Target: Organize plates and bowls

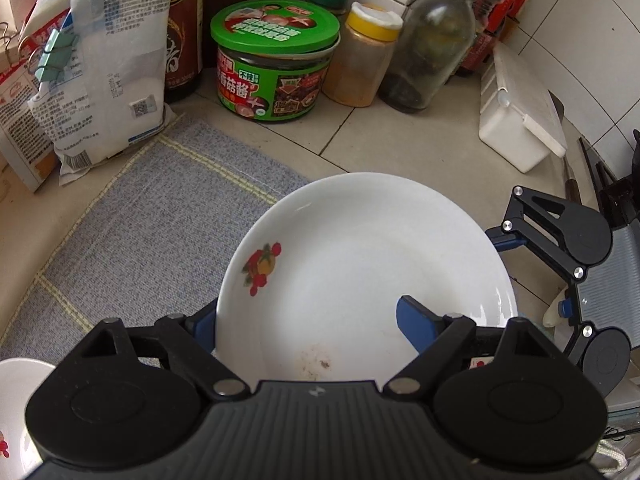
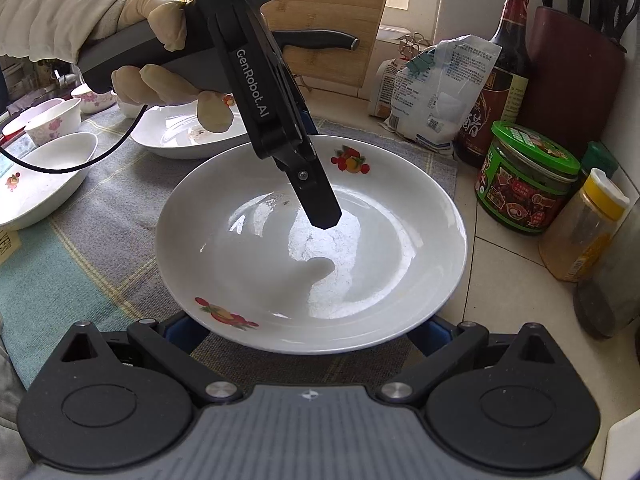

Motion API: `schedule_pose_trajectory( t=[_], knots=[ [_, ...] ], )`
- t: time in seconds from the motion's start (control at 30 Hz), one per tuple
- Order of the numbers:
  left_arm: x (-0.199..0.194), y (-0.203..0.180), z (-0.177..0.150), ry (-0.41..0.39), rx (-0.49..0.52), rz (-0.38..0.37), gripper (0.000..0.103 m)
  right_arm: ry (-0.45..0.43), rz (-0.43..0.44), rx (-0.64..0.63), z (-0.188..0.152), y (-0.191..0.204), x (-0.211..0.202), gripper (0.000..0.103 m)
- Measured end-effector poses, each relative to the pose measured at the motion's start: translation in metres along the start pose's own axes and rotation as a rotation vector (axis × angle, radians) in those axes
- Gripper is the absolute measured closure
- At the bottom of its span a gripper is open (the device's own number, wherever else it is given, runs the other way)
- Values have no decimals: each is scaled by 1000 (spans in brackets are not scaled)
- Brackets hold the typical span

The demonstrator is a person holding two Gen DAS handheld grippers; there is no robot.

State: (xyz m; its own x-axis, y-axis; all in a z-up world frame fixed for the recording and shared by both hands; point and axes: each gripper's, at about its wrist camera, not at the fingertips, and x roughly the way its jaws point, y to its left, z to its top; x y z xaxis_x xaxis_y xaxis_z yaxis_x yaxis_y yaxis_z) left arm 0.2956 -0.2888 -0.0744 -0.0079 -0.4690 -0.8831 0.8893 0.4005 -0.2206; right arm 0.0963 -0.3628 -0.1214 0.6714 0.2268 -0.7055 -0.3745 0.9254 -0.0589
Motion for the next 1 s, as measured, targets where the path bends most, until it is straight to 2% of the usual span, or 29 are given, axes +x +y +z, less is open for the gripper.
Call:
schedule_pose_trajectory(
  t=[0.43,1.0],
  knots=[
    [15,11,12,-3,6,18,16,5,-7,15,5,-20,16,0],
    [27,7,11,-7,22,39,14,12,-19,14,5,-19,21,0]
  ],
)
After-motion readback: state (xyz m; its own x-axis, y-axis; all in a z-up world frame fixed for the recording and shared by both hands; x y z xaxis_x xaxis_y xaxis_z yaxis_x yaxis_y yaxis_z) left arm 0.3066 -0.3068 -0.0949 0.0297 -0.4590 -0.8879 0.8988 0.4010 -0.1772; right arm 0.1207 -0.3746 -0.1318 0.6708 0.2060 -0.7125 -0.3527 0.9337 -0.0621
